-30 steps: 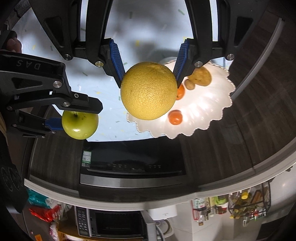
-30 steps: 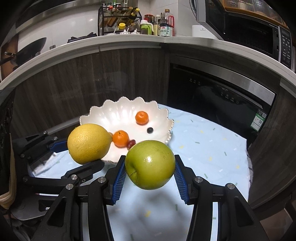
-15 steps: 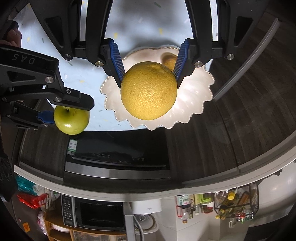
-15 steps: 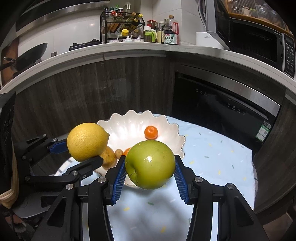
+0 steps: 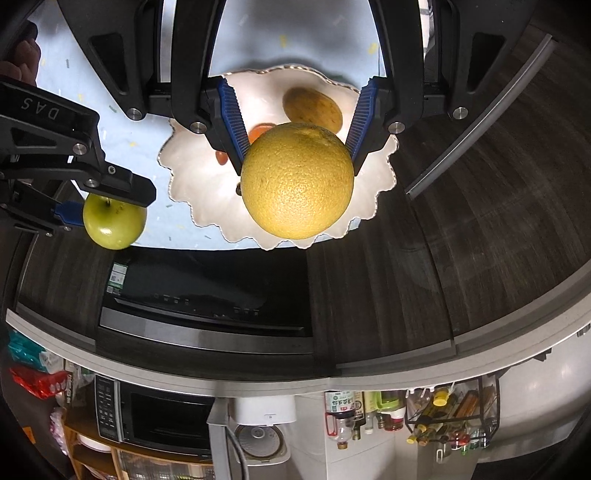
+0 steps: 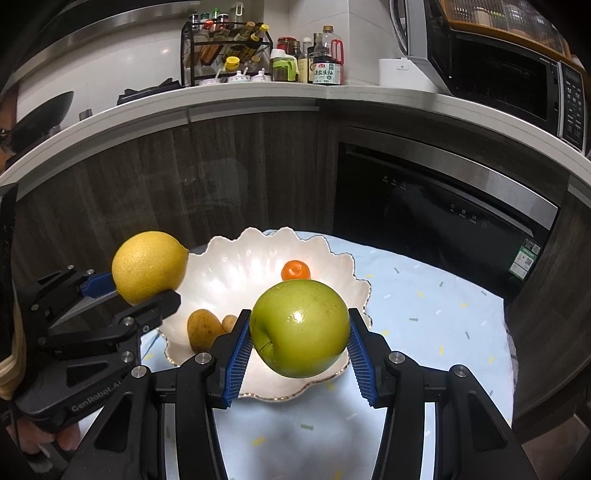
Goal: Organize fruits
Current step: 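Lift the grapefruit in the left tool over the bowl while the right carries the apple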
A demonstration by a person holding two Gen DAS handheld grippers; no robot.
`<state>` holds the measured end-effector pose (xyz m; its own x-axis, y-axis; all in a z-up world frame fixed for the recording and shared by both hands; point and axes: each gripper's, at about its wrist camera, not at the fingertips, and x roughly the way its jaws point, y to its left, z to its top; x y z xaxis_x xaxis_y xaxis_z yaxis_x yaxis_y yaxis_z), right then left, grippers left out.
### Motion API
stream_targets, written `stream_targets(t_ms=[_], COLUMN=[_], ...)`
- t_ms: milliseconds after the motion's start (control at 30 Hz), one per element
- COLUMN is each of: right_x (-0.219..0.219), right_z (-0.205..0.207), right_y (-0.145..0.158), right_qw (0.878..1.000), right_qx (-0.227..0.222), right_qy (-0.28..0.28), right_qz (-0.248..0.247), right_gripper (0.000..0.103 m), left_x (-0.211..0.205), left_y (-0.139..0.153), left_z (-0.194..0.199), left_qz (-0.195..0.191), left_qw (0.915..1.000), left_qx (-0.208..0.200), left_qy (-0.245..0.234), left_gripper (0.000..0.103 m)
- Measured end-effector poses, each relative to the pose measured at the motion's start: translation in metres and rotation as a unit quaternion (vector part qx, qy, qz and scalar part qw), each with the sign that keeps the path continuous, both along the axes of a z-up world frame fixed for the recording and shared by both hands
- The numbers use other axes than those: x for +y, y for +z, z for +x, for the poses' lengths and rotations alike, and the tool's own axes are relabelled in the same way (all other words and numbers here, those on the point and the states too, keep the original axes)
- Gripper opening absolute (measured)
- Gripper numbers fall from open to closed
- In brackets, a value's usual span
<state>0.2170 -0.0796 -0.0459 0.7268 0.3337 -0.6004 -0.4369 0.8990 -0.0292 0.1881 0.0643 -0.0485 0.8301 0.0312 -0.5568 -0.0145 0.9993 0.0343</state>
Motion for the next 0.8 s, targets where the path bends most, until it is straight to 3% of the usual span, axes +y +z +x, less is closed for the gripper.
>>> stream_targets(t_ms=[800], right_x=[0.021], right_z=[0.055], right_y=[-0.021], right_qw=[0.998], right_qx=[0.022], right_qy=[-0.061], right_qz=[0.000], right_gripper=[0.050], left_x=[0.039], left_y=[-0.021], left_z=[0.062], left_qz=[-0.007], left_qw=[0.9996], left_qx=[0.016], left_qy=[0.021], left_gripper=[0.050])
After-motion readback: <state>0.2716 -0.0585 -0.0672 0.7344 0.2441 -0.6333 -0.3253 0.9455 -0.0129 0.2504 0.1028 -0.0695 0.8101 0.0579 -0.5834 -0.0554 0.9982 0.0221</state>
